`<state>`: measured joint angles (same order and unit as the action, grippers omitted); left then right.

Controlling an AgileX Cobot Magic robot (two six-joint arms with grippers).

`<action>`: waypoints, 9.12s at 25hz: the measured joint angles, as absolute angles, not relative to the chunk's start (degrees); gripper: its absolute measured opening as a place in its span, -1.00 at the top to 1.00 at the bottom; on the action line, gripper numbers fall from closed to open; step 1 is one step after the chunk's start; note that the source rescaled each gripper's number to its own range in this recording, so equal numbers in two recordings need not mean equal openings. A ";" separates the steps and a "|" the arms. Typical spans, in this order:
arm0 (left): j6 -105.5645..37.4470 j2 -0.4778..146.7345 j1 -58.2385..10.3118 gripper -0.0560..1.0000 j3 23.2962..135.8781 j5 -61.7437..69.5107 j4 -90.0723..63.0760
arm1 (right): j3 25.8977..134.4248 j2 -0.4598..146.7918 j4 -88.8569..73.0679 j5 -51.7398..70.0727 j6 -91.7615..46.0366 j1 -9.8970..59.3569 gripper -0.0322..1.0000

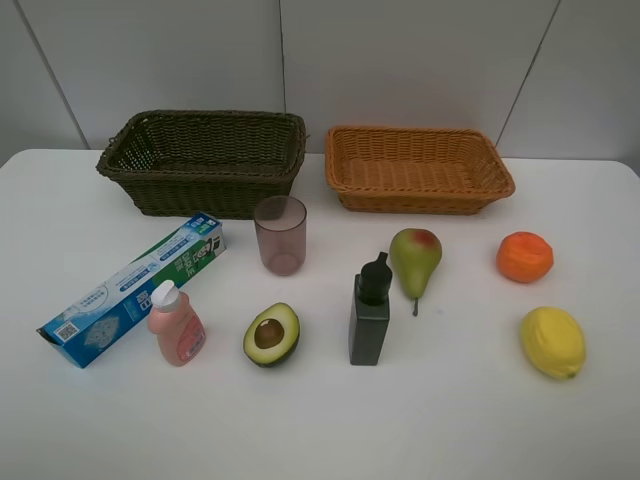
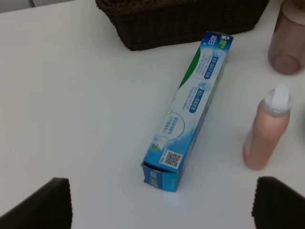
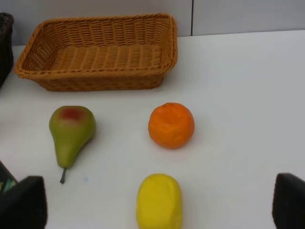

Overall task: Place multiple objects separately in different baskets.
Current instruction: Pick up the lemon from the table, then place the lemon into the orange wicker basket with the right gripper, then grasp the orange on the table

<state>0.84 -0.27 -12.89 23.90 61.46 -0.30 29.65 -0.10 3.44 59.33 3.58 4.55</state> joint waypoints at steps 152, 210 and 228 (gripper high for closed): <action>0.84 -0.27 -12.89 -1.00 23.90 61.46 -0.30 | 96.14 107.40 -7.47 54.24 -7.73 1.81 0.22; 0.84 -0.44 -12.79 -1.00 23.82 61.46 -0.30 | 99.75 128.76 -13.76 32.54 -14.20 3.18 -0.64; 0.84 -0.44 -12.79 -1.00 23.82 61.46 -0.30 | 99.75 124.54 -9.15 42.35 -14.37 3.18 -0.63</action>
